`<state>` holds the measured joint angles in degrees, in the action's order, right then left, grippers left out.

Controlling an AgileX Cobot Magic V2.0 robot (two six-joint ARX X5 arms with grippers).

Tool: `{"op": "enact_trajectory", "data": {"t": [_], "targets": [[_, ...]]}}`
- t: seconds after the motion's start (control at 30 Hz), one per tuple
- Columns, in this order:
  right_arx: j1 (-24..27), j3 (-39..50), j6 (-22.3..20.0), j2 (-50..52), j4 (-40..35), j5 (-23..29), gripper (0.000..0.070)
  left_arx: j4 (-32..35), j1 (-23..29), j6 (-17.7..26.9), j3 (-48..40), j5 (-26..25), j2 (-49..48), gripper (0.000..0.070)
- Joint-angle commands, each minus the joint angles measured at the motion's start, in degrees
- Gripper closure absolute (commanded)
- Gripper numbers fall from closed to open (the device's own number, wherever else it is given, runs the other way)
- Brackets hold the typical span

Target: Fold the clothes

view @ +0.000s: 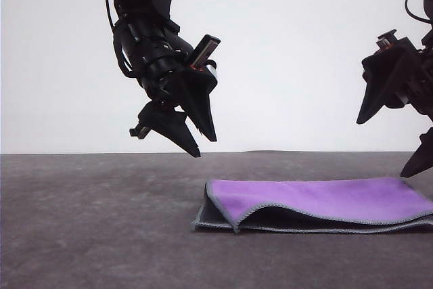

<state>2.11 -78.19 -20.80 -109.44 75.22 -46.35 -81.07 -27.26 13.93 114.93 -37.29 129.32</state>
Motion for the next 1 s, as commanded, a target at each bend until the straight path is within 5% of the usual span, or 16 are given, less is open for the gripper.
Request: {"op": "enact_trajectory", "data": {"t": [0.0, 0.3, 0.47, 0.73, 0.97], "targets": [[0.1, -1.3, -1.1, 1.6, 0.7, -0.2, 0.0139, 0.4, 0.4, 0.4, 1.8, 0.8, -1.0, 0.0501], [0.1, -1.3, 0.1, 22.0, 3.1, 0.2, 0.0139, 4.4, 3.3, -5.0, 1.8, 16.6, -11.1, 0.0501], [0.1, -1.3, 3.8, 38.2, 2.7, 7.8, 0.0139, 4.2, 3.8, -7.3, 1.5, 26.5, -17.3, 0.0501], [0.1, 1.9, 13.2, 56.2, -0.1, 24.4, 0.0139, 4.3, 5.1, -9.2, -5.6, 30.2, -25.7, 0.0501], [0.1, 17.2, 17.8, 63.4, -7.5, 25.4, 0.0139, 12.7, 5.6, -10.9, -28.3, 33.1, -39.3, 0.0503]]}}
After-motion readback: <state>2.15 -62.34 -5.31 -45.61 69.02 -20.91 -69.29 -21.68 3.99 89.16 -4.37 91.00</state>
